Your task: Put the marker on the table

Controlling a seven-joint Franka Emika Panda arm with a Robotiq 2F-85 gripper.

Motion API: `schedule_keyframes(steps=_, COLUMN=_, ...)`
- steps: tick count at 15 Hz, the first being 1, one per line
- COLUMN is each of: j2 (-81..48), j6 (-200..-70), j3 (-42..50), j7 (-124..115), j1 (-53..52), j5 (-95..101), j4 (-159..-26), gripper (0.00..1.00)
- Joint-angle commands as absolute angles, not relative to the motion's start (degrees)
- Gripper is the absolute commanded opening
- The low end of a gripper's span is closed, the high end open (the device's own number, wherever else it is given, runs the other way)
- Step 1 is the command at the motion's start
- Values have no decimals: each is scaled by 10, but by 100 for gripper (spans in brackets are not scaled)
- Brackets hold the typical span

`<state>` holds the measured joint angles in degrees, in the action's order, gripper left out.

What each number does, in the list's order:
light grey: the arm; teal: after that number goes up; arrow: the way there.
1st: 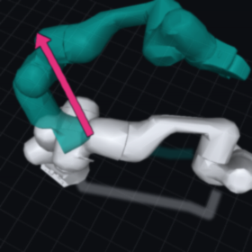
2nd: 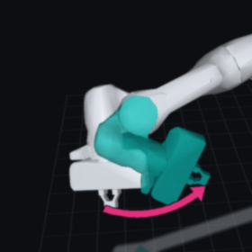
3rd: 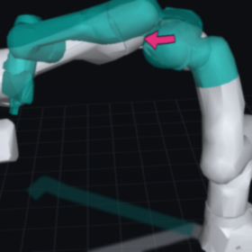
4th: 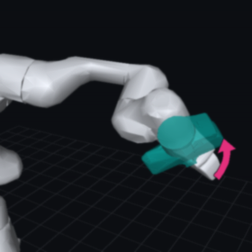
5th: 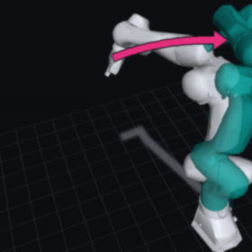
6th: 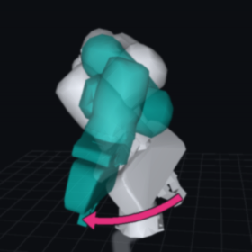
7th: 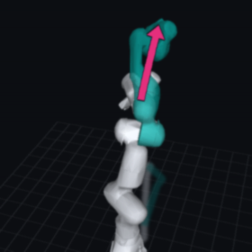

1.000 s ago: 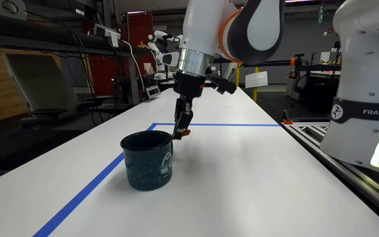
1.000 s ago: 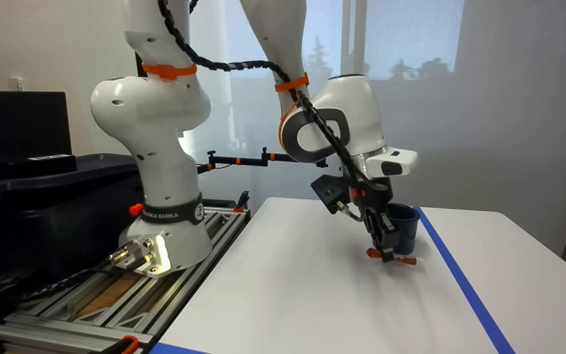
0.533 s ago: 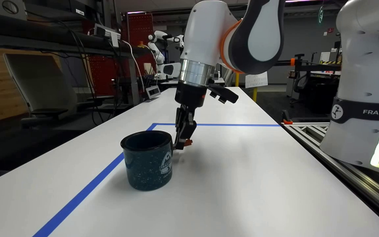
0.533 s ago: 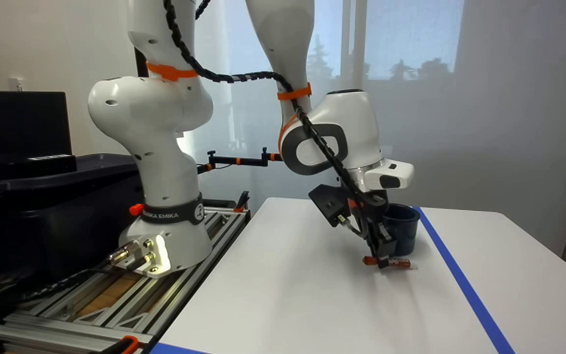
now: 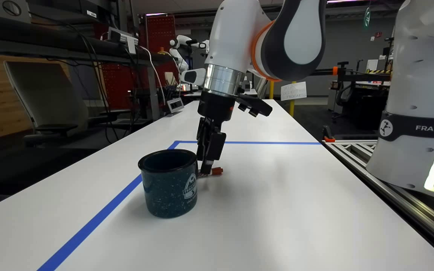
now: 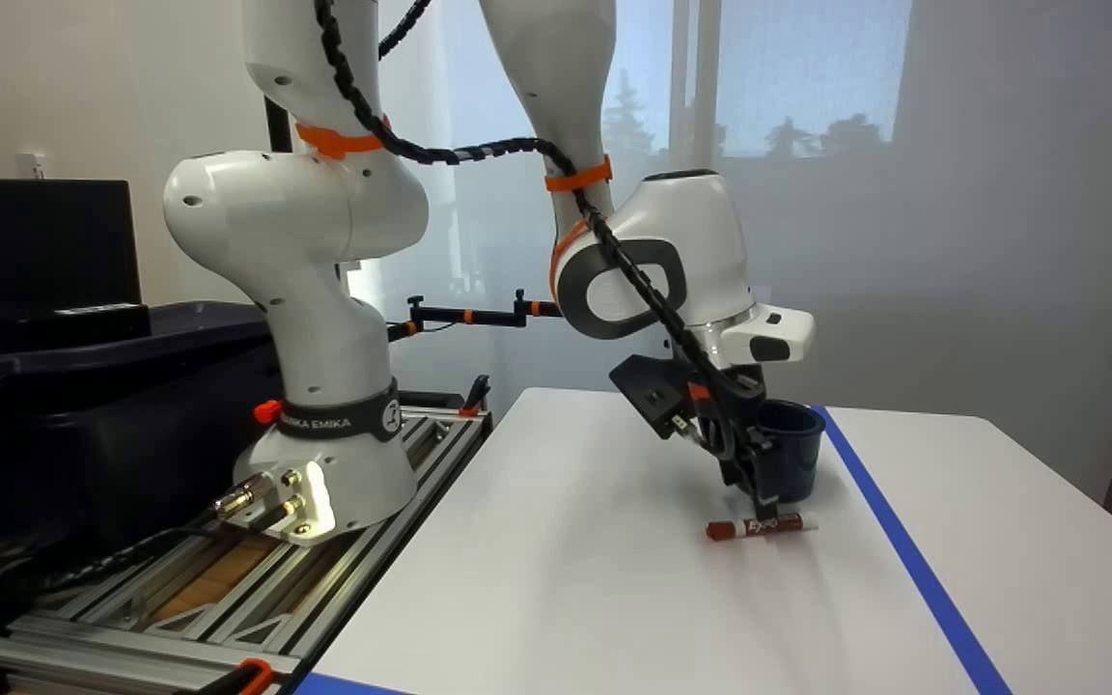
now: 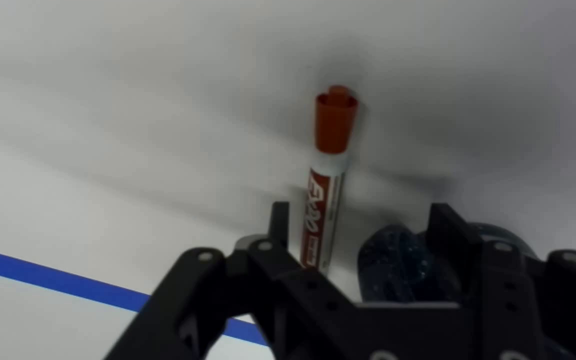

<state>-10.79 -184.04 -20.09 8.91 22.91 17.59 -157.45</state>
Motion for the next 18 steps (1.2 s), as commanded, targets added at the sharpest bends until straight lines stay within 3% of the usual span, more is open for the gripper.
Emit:
schedule_keyframes(steps=1, j2=-116, j6=-1834, j3=-354, j7=98, j1=369, j5=179, j4=-1575, gripper=100)
schedule_keyframes(steps=8, j2=-175, j6=-1755, j3=-658, j7=90, j1=670, j5=151, j4=-1571, gripper=100)
schedule_keyframes(steps=18, j2=-231, j6=-1429, j3=-1102, j7=24, j1=1105, j5=128, j4=-1514, gripper=100)
